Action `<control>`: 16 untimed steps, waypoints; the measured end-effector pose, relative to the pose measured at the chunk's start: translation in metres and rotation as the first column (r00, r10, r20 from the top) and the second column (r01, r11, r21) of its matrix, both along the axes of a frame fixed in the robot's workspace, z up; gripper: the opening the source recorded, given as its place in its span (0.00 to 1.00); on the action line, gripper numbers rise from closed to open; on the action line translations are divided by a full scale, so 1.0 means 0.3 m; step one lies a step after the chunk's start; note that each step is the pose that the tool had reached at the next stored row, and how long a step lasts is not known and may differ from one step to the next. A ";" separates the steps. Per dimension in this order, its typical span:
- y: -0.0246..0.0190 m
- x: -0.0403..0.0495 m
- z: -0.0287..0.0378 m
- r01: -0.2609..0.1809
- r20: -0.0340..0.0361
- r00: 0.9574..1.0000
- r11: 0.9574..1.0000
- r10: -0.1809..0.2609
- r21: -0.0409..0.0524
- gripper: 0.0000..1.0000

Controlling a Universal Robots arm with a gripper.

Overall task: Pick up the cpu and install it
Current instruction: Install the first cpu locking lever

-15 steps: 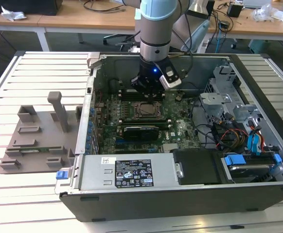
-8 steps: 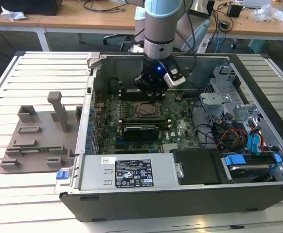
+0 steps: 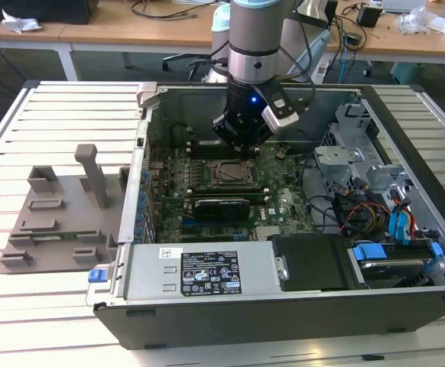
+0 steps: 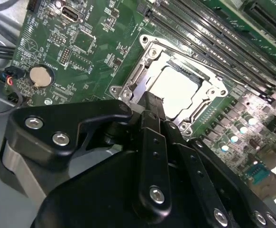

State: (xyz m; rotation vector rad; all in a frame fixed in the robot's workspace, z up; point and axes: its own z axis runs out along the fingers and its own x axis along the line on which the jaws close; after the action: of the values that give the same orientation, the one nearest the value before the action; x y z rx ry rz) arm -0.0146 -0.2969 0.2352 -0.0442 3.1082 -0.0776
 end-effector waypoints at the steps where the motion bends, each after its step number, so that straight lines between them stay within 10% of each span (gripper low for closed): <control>1: 0.000 0.000 0.007 0.000 0.000 1.000 1.000 0.000 -0.002 0.11; 16: 0.000 0.000 0.138 0.000 0.000 1.000 1.000 0.000 -0.029 0.11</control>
State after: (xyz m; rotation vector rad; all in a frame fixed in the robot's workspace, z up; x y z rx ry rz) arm -0.0146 -0.2969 0.2765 -0.0449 3.1071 -0.1220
